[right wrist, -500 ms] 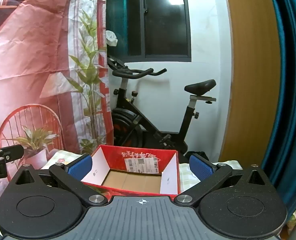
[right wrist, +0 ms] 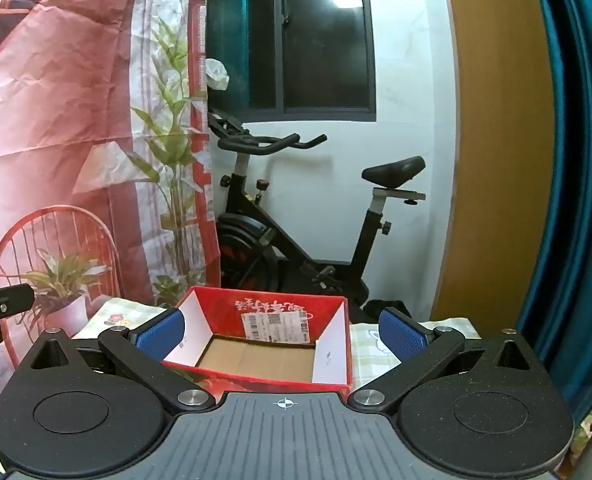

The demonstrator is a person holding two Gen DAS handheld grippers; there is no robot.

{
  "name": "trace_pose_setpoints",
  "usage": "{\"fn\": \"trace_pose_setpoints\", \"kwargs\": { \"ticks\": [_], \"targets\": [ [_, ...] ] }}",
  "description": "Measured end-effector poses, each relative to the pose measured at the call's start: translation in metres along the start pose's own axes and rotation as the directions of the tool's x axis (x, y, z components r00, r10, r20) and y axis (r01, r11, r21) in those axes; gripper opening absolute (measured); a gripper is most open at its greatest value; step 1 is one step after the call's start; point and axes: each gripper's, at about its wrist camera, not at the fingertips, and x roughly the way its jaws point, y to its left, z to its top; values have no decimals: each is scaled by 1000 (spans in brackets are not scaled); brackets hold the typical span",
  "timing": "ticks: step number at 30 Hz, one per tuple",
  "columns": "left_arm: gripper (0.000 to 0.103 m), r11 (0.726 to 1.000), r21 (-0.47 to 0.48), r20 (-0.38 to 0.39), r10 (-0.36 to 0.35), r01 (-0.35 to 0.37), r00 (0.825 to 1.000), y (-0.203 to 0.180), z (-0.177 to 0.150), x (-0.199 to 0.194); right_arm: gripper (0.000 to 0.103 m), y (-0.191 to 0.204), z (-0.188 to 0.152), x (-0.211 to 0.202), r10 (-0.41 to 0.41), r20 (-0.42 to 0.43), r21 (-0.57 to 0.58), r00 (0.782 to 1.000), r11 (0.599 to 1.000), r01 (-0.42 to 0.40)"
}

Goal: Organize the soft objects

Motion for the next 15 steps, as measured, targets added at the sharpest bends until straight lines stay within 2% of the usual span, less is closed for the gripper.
{"fn": "trace_pose_setpoints", "kwargs": {
  "ticks": [2,15],
  "targets": [
    [103,1000,-11,-1,-2,2,1000,9,1,2,103,1,1,0,-3,-3,0,1000,1000,3],
    [103,1000,-12,-11,-8,8,1000,12,1,2,103,-1,-2,5,-2,-5,3,1000,1000,2]
  ]
}}
